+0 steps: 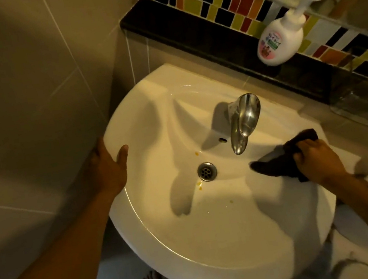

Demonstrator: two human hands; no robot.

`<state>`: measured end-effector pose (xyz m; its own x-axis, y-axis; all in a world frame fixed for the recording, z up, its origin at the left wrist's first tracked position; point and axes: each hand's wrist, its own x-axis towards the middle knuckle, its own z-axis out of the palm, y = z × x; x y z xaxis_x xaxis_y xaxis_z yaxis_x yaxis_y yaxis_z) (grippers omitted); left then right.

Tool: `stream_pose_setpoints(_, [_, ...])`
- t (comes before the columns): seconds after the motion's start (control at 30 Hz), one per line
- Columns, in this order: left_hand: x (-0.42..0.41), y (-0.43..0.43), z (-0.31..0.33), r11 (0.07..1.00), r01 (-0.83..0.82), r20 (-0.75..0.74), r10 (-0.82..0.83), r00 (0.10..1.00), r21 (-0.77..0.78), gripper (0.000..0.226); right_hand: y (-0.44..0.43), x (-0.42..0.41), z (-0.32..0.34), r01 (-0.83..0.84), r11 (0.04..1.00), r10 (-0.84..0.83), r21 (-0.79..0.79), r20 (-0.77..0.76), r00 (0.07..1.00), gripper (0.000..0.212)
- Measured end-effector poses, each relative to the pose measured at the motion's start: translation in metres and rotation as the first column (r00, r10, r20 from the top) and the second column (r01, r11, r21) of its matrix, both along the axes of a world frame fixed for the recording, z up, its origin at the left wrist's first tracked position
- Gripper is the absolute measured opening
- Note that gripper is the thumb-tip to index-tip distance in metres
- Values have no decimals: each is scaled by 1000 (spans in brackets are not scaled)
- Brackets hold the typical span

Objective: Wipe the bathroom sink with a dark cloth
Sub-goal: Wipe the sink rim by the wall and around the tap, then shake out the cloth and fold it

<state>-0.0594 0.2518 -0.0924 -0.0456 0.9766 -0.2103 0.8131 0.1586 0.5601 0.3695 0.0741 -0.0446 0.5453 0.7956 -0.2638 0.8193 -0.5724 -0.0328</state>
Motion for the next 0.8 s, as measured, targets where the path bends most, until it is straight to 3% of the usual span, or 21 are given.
stream_pose_setpoints(0.07, [1,-1,3,1000,-2,21,2,1000,-23,73,-10,-7,1,129,989,-122,69,-96,988,24])
stream_pose_setpoints(0.17, [-1,-3,6,1000,9,42,-8,999,-16,74,-21,-18,-1,262,960,-250,94,-125,960,30])
stream_pose_setpoints(0.27, [-4,0,2,999,31,12,-30,999,-37,76,-26,-28,4,420,905,-396,64,-234,888,30])
stream_pose_setpoints(0.37, [-6,-1,1,998,43,-21,-44,999,-47,78,-27,-41,17,520,844,-443,133,-375,814,28])
stream_pose_setpoints(0.5, [-11,5,1,989,91,-5,-92,996,-113,80,-25,-71,37,553,811,-373,193,-557,742,27])
stream_pose_setpoints(0.6, [-8,2,12,979,128,-117,-147,982,-159,84,-22,-93,53,436,877,-221,202,-636,739,22])
stream_pose_setpoints(0.73, [18,-30,34,949,305,-130,-293,947,83,71,-15,-119,81,238,943,-31,233,-652,758,13])
stream_pose_setpoints(0.8, [36,-46,43,917,389,-16,-389,921,88,50,-13,-133,99,167,951,46,259,-654,755,10])
